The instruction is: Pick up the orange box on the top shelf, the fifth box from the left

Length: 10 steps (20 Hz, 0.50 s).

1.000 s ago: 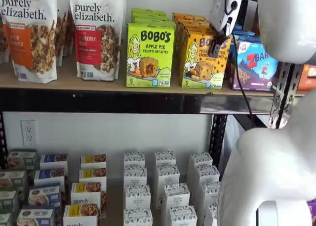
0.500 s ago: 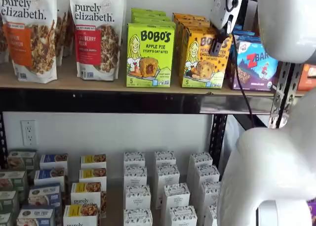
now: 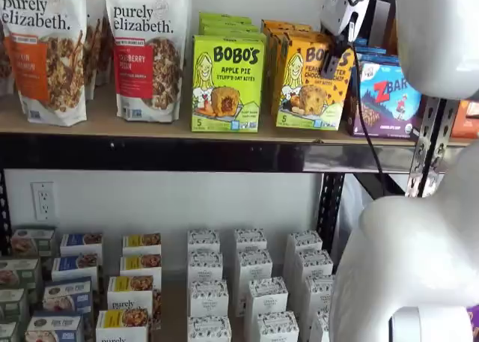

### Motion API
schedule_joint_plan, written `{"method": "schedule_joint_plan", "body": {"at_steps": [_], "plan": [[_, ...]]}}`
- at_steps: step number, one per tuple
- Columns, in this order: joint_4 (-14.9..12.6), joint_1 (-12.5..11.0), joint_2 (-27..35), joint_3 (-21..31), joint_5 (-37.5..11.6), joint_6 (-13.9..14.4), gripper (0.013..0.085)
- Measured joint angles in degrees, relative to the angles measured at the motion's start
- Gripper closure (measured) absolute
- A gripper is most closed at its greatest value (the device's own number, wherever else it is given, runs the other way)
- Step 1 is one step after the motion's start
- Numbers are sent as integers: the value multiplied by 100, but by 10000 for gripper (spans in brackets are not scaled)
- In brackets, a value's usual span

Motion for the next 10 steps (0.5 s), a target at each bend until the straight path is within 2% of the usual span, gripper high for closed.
{"method": "schedule_joint_plan", "body": {"at_steps": [4,10], "plan": [[129,3,-186,-43,401,89,610],[296,-57,-805,343,627,140,610]]}}
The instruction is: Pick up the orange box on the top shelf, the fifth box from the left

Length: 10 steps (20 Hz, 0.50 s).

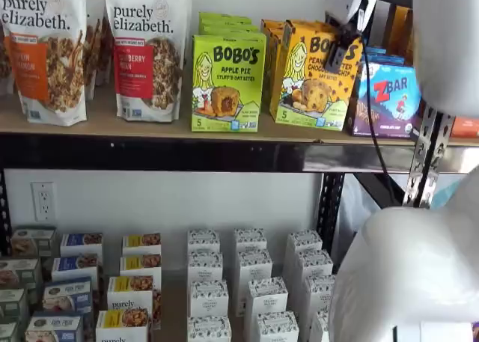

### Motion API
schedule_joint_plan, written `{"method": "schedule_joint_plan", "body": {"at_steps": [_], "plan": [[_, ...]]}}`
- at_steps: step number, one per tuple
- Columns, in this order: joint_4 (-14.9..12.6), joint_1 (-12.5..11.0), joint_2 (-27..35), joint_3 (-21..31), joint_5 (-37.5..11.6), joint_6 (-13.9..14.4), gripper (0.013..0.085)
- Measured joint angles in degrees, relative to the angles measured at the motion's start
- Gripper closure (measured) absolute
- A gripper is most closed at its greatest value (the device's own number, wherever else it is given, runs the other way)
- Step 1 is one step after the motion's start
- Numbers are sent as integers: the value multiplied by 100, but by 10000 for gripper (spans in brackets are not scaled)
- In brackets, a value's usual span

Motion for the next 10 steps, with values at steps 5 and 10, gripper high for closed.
{"method": "schedule_joint_plan", "body": {"at_steps": [5,10], "plan": [[159,-159,-484,283,250,-47,610],[154,-349,-932,557,459,-183,610]]}}
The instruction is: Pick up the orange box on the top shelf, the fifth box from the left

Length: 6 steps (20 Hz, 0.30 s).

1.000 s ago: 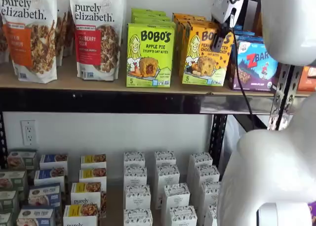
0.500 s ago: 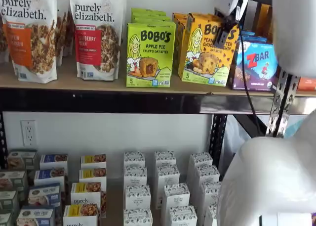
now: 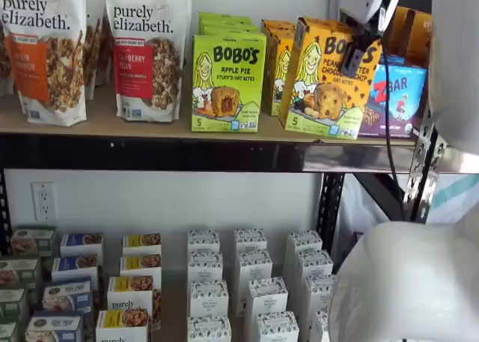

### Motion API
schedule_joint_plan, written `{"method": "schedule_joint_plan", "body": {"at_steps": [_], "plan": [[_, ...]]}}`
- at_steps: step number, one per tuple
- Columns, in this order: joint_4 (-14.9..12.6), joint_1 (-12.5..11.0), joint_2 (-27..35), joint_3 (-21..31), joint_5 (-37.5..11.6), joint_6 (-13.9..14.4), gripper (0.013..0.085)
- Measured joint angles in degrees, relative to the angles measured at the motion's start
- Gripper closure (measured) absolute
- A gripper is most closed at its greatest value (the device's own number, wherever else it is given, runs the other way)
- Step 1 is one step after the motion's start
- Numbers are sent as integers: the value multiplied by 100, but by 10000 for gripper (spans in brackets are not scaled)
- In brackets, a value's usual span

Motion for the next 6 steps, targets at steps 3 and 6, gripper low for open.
{"method": "schedule_joint_plan", "body": {"at_steps": [3,6], "plan": [[-40,-71,-142,91,85,-70,610],[-64,-191,-320,221,176,-181,610]]}}
